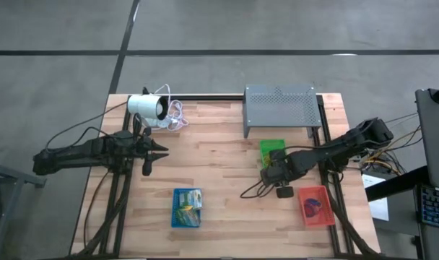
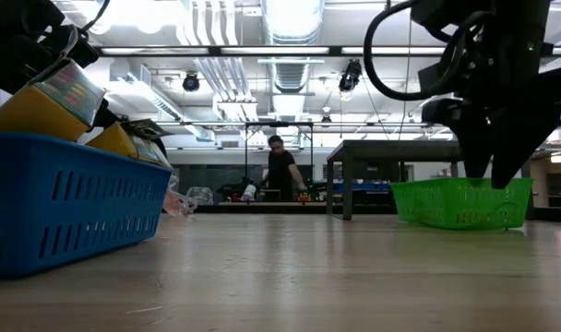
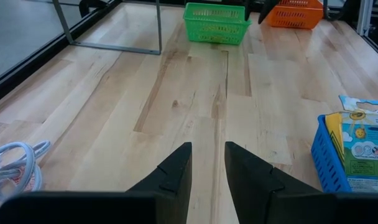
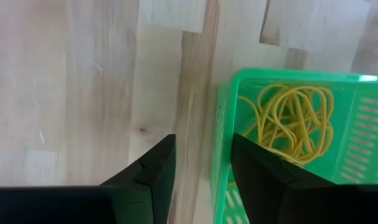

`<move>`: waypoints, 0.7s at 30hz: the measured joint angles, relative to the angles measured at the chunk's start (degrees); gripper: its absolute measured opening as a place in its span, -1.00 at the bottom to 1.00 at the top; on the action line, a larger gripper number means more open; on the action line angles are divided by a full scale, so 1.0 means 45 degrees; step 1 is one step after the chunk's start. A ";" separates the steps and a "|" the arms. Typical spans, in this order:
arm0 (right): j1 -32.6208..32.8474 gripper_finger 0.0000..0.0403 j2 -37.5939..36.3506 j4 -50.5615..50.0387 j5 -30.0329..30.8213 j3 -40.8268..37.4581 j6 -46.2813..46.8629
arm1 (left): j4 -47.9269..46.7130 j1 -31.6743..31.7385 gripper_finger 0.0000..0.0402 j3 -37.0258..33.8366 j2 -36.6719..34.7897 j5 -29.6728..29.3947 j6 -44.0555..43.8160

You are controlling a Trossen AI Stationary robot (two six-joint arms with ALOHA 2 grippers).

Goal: Pick & Place Office Desk Supplies
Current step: Put the green bin on the shelf

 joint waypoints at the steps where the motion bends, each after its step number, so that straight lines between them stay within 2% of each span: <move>1: 0.0000 -0.29 0.0000 -0.0009 0.0002 -0.0050 0.0004 | 0.0000 -0.0002 -0.51 0.0000 0.0001 0.0002 0.0001; 9: 0.0000 -0.51 -0.0005 0.0548 -0.0001 -0.0637 0.0008 | 0.0000 -0.0001 -0.51 0.0000 -0.0002 0.0000 0.0001; 21: -0.0039 -0.94 -0.0005 0.0738 0.0009 -0.0902 0.0006 | 0.0000 0.0000 -0.51 0.0000 -0.0002 0.0002 -0.0001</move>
